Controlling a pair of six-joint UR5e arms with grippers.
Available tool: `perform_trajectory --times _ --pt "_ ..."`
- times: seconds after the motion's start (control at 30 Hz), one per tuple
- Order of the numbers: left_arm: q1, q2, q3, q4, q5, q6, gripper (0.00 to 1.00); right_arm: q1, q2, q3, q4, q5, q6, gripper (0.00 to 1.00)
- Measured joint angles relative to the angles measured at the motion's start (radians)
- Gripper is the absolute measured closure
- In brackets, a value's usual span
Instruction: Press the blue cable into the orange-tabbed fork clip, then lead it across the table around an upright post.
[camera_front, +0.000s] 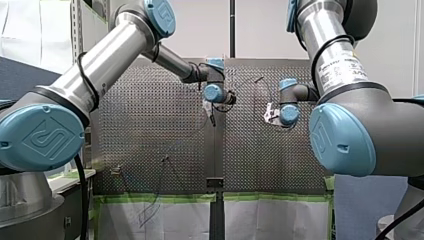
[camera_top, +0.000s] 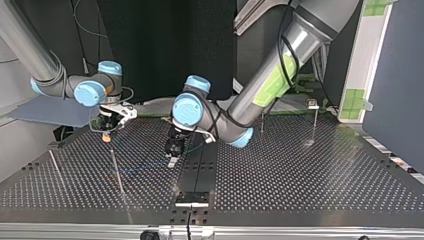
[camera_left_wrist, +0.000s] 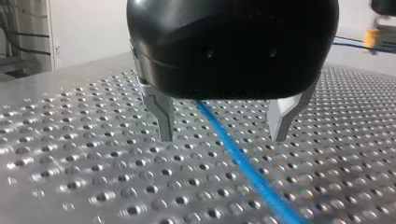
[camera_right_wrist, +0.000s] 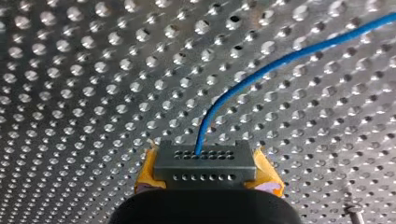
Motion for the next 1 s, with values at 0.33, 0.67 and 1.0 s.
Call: perform_trajectory --times 0.33,0.67,1.0 --pt "-0.008 0.000 0.020 -0.015 -0.025 0.006 0.02 -0.007 0.019 0.011 -0.017 -0.003 -0.016 1.00" --pt "-0.008 0.000 0.020 -0.015 -0.027 0.010 0.02 -0.016 0.034 0.023 -0.025 -0.003 -0.026 1.00" --pt "-0.010 0.000 0.020 -0.015 -0.046 0.011 0.02 -0.040 0.040 0.051 -0.056 -0.006 -0.025 1.00"
